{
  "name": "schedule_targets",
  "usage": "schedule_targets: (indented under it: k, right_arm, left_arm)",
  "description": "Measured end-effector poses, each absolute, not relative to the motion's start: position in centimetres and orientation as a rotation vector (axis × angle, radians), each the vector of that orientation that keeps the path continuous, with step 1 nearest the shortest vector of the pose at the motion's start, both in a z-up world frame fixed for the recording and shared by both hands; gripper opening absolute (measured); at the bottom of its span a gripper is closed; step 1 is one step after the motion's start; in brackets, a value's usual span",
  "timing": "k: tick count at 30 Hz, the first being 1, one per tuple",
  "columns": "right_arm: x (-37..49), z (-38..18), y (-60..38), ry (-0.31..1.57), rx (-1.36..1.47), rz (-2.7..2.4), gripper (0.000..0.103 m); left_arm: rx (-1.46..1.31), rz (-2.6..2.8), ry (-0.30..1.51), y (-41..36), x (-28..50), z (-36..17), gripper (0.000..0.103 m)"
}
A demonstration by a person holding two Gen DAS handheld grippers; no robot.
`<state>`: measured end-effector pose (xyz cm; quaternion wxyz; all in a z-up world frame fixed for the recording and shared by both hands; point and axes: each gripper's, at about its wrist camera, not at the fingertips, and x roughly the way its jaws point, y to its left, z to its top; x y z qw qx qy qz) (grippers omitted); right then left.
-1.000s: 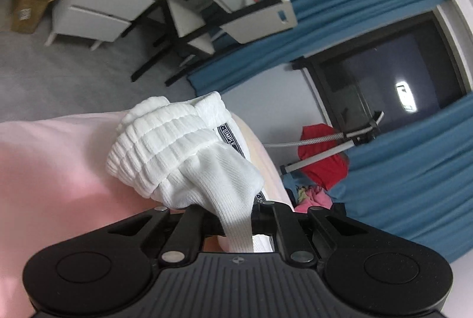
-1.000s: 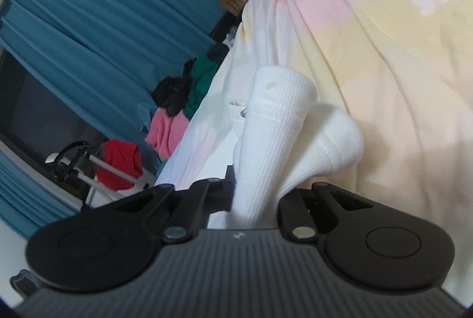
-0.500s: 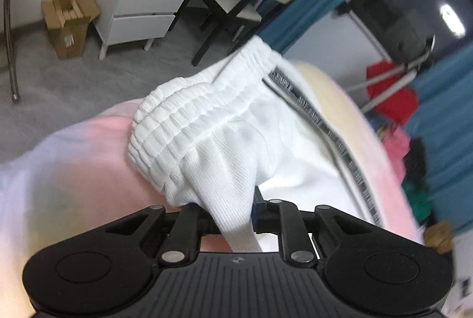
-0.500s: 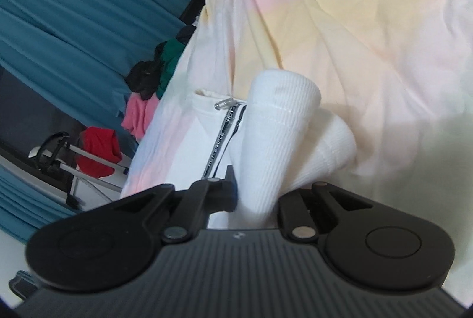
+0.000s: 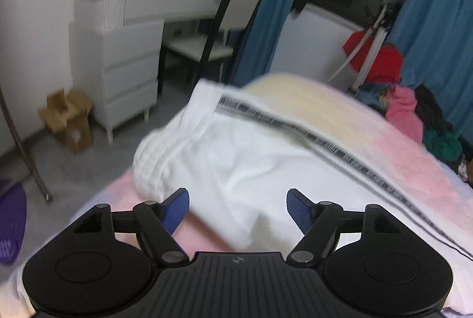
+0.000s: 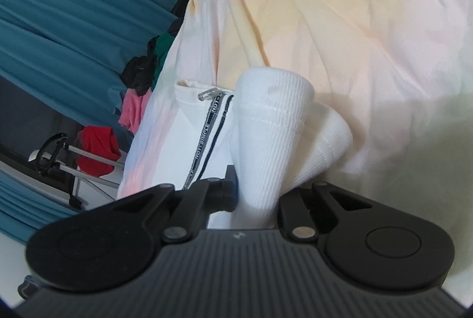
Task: Fold clothes
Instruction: 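Lay the waistband flat and open the left gripper while the right gripper holds the cuffs, then carry the held cuffs over onto the waistband with the right gripper and release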
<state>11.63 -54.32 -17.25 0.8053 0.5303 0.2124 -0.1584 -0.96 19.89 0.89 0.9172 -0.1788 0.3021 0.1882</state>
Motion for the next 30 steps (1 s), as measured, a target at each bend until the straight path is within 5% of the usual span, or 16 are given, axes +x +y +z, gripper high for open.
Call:
schedule_targets:
  k: [13,30]
  right_arm:
    - [11.3,-18.1,-54.4,0.44,1.189,-0.328,0.012]
    - [11.1,-18.3,-54.1,0.436,1.152,-0.33,0.015]
  left_arm:
    - [-0.266,0.091,0.575,9.3,4.1,0.7,0.081]
    - [0.042,0.011,0.782,-0.3,11.2,-10.7,0.082]
